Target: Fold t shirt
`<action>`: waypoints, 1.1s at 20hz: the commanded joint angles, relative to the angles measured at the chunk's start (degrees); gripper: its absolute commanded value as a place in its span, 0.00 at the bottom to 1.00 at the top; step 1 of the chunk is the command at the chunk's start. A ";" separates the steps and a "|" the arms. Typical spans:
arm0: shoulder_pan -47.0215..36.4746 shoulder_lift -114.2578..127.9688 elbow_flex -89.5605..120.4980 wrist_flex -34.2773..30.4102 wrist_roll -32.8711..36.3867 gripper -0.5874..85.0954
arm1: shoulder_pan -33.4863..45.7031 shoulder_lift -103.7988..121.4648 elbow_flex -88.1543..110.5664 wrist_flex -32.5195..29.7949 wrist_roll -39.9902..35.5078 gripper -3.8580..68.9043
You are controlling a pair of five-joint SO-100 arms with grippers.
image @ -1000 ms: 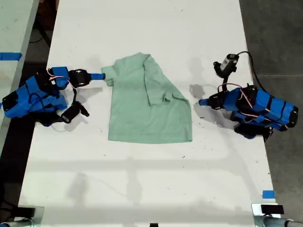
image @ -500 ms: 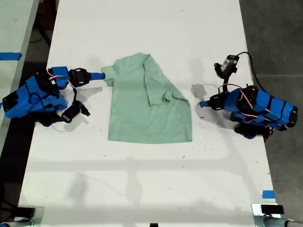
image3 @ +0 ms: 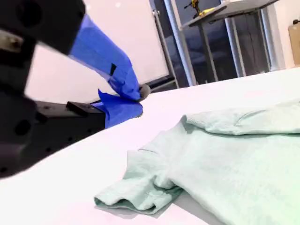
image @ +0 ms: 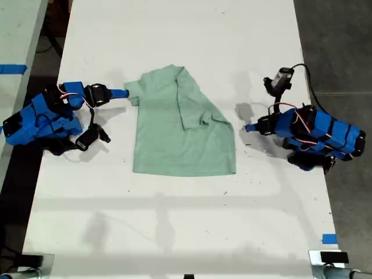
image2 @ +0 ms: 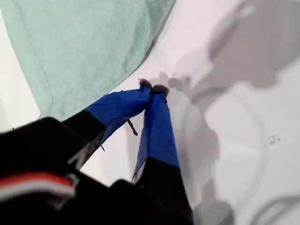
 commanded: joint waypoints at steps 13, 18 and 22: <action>0.44 0.35 2.02 0.35 -1.32 0.00 | 0.79 0.79 1.76 0.44 1.32 0.06; 0.70 0.35 2.02 0.53 -1.67 0.00 | 0.88 0.79 1.76 0.53 1.67 0.06; 0.79 0.35 2.02 0.53 -1.67 0.00 | 0.88 0.79 1.76 0.62 2.11 0.06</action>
